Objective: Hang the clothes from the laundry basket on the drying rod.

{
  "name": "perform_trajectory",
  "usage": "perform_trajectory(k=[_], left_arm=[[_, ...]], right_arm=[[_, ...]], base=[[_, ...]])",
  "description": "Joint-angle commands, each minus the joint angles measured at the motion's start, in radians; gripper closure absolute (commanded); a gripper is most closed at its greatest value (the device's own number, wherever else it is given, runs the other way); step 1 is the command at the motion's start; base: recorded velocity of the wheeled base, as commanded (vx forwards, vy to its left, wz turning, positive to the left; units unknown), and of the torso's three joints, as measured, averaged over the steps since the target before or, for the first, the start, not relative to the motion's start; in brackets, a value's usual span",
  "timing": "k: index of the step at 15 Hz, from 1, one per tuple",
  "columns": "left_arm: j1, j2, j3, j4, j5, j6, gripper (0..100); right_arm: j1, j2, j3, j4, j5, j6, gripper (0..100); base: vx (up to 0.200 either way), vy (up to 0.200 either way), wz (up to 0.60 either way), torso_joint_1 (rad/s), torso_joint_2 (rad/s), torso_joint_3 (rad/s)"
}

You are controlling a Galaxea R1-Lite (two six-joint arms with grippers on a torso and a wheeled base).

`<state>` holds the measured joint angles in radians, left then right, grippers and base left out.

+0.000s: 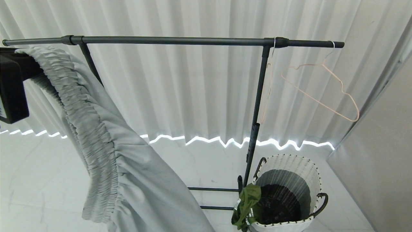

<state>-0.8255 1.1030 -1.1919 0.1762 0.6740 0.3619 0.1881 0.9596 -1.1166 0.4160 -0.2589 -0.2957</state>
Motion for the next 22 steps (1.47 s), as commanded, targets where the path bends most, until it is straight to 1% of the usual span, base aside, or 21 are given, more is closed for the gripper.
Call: perform_trajectory(k=[1,4,10,12,14,15,16,17,18,19,21,22], left_arm=[[0.009,0.0,0.0,0.0,0.001,0.0,100],[0.016,0.0,-0.003,0.0,0.001,0.0,100],[0.016,0.0,0.003,0.0,0.001,0.0,100],[0.022,0.001,0.005,0.0,0.001,0.0,100],[0.023,0.001,0.006,0.0,0.001,0.0,100],[0.025,0.0,0.008,0.0,0.001,0.0,100],[0.04,0.0,0.008,0.0,0.001,0.0,100],[0.057,0.001,0.006,0.0,0.001,0.002,100],[0.06,0.003,0.002,0.0,0.001,0.002,100],[0.06,0.0,0.002,0.0,0.001,0.014,100],[0.06,-0.012,0.005,0.0,0.001,0.034,100],[0.06,-0.012,0.005,0.0,0.001,0.034,100]], right_arm=[[0.001,0.011,0.001,-0.016,0.0,-0.002,0],[0.001,0.041,0.011,-0.062,0.0,-0.005,0],[-0.001,0.054,0.05,-0.066,-0.002,0.0,0],[-0.022,0.057,0.124,-0.074,-0.003,0.0,0],[-0.045,0.064,0.193,-0.138,0.001,0.0,0],[-0.085,0.096,0.207,-0.172,0.013,-0.002,0],[-0.122,0.142,0.205,-0.21,0.044,0.001,0],[-0.17,0.194,0.198,-0.256,0.092,0.0,0],[-0.217,0.249,0.19,-0.316,0.118,-0.008,0],[-0.237,0.311,0.179,-0.373,0.124,-0.013,0],[-0.254,0.413,0.13,-0.436,0.141,-0.011,0],[-0.262,0.452,0.089,-0.439,0.185,-0.01,0]], base=[[0.2,0.0,0.0,-0.002,0.0,-0.002],[0.2,0.0,0.0,0.002,0.0,0.007],[0.2,0.0,0.0,0.006,0.0,0.0],[0.0,0.0,0.0,0.0,0.0,0.0],[0.0,0.0,0.0,0.0,0.0,0.0],[0.0,0.0,0.0,0.0,0.0,0.0],[0.0,0.0,0.0,0.0,0.0,0.0],[0.0,0.0,0.0,0.0,0.0,0.0],[0.0,0.0,0.0,0.0,0.0,0.0],[0.0,0.0,0.0,0.0,0.0,0.0],[0.0,0.0,0.0,0.0,0.0,0.0],[0.0,0.0,0.0,0.0,0.0,0.0]])
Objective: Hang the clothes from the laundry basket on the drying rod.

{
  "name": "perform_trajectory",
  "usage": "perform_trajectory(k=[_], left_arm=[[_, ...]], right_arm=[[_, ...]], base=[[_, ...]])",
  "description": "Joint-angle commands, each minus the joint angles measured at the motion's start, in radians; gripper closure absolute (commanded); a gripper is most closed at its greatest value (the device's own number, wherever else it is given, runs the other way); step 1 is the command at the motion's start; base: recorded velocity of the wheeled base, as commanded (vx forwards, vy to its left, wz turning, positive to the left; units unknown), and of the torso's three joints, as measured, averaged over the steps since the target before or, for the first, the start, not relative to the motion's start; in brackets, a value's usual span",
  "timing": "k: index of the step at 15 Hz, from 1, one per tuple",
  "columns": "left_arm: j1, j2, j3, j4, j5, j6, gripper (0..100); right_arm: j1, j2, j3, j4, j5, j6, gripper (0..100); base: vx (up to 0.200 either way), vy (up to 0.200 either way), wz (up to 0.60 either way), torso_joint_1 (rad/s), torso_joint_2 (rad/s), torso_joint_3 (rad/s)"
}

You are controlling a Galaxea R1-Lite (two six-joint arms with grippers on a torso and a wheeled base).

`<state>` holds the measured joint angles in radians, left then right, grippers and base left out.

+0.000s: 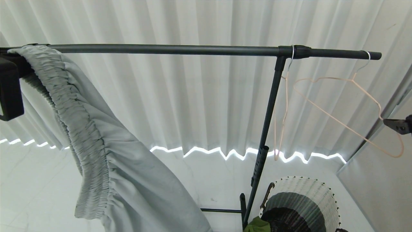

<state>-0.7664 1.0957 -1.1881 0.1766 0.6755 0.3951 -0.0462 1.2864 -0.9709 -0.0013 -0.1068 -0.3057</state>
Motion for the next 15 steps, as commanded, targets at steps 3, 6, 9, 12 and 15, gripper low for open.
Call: perform_trajectory(k=[3,6,9,12,15], left_arm=[[0.001,-0.007,0.001,0.0,0.001,0.001,100],[-0.001,0.004,0.004,0.0,-0.001,-0.001,100],[-0.001,0.012,0.001,0.0,-0.001,-0.001,100],[-0.002,0.012,-0.001,0.0,-0.001,0.001,100],[-0.002,0.012,-0.002,0.0,-0.001,0.001,100]], right_arm=[[-0.066,0.209,-0.167,-0.013,0.173,-0.001,0],[-0.113,0.297,-0.259,0.0,0.228,-0.001,0],[-0.147,0.35,-0.325,0.08,0.342,-0.001,0],[-0.158,0.387,-0.358,0.118,0.4,-0.001,0],[-0.155,0.41,-0.35,0.135,0.401,0.004,0]], base=[[0.0,0.0,0.0,0.0,0.0,0.0],[0.0,0.0,0.0,0.0,0.0,0.0],[0.0,0.0,0.0,0.0,0.0,0.0],[0.0,0.0,0.0,0.0,0.0,0.0],[0.0,0.0,0.0,0.0,0.0,0.0]])
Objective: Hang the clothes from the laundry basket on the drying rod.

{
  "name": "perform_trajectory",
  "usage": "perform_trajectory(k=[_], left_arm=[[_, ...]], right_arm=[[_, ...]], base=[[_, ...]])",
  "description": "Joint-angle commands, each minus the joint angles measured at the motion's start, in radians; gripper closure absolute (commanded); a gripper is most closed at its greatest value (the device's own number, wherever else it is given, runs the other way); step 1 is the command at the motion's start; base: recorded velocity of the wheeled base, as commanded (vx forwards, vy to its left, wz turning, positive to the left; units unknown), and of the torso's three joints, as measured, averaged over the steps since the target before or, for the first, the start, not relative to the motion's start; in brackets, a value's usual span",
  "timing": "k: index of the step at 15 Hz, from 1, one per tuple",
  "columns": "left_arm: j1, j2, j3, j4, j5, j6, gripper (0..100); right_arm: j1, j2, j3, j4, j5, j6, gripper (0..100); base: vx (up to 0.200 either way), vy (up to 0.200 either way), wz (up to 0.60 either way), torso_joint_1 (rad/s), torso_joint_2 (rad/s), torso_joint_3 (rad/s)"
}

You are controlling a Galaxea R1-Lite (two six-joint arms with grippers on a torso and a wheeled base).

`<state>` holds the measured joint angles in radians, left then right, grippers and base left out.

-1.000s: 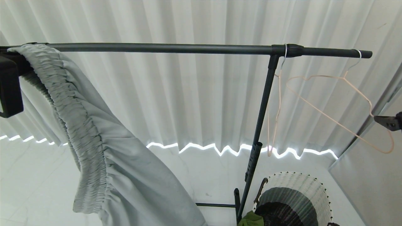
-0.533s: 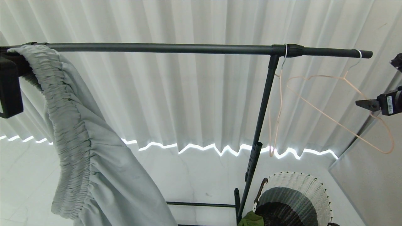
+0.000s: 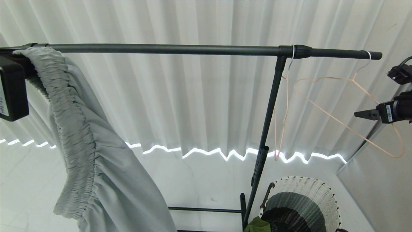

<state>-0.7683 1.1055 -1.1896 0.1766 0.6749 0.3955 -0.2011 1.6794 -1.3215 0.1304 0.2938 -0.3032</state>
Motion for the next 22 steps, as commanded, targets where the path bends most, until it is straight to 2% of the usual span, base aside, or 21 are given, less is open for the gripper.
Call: perform_trajectory(k=[1,7,8,22], left_arm=[[0.0,0.002,-0.001,0.0,0.0,0.0,100],[0.0,0.002,-0.001,0.0,0.0,0.013,100],[0.0,0.002,-0.001,0.0,0.0,0.022,100],[0.0,0.005,0.008,-0.002,0.0,0.016,100]], right_arm=[[0.0,0.029,-0.005,0.003,0.001,0.001,0],[-0.001,0.049,-0.007,-0.002,0.007,0.019,0],[-0.001,0.049,-0.007,-0.002,0.007,0.021,100],[0.003,-0.044,0.027,0.001,0.034,0.092,100]], base=[[0.0,0.0,0.0,0.0,0.0,0.0],[0.0,0.0,0.0,0.0,0.0,0.0],[0.0,0.0,0.0,0.0,0.0,0.0],[0.0,0.0,0.0,0.0,0.0,0.0]])
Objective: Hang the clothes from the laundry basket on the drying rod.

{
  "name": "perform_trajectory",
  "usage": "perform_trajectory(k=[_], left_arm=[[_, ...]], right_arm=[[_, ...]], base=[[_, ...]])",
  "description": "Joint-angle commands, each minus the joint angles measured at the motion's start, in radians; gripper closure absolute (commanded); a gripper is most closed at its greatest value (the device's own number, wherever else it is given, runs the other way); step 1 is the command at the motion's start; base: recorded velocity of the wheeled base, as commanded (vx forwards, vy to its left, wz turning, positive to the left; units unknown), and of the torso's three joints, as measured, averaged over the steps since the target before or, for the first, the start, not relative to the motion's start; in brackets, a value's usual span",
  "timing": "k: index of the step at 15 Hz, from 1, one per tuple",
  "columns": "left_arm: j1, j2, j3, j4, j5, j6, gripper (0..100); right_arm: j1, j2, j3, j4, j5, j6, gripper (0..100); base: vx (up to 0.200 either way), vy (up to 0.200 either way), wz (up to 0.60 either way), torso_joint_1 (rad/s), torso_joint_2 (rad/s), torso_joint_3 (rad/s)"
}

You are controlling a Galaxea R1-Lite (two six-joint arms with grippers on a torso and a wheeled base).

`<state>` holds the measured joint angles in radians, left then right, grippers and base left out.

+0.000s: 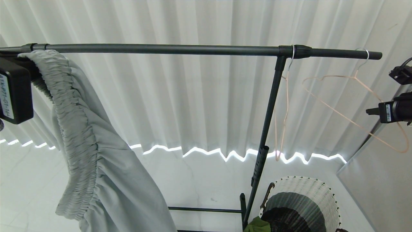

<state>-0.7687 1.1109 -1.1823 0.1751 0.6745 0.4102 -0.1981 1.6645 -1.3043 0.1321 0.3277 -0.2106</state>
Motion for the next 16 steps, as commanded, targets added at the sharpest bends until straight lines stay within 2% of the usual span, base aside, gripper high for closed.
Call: perform_trajectory(k=[1,6,8,11,16], left_arm=[[0.0,-0.002,0.004,0.001,0.0,-0.001,100],[0.0,-0.008,0.017,-0.006,0.0,-0.001,100],[0.0,-0.006,0.018,-0.022,0.0,0.002,100],[0.0,-0.009,0.036,-0.023,0.0,0.005,100],[0.002,-0.014,0.049,-0.023,0.0,0.007,100]], right_arm=[[0.0,-0.045,0.022,0.0,0.002,0.0,100],[0.023,-0.137,0.036,0.003,-0.002,0.109,100],[0.023,-0.186,0.063,0.004,-0.007,0.12,100],[0.02,-0.267,0.109,0.072,-0.015,0.123,100],[0.023,-0.404,0.145,0.165,-0.119,0.143,100]], base=[[0.0,0.0,0.0,0.0,0.0,0.0],[0.0,0.0,0.0,0.0,0.0,0.0],[0.0,0.0,0.0,0.0,0.0,0.0],[0.0,0.0,0.0,0.0,0.0,0.0],[0.0,0.0,0.0,0.0,0.0,0.0]])
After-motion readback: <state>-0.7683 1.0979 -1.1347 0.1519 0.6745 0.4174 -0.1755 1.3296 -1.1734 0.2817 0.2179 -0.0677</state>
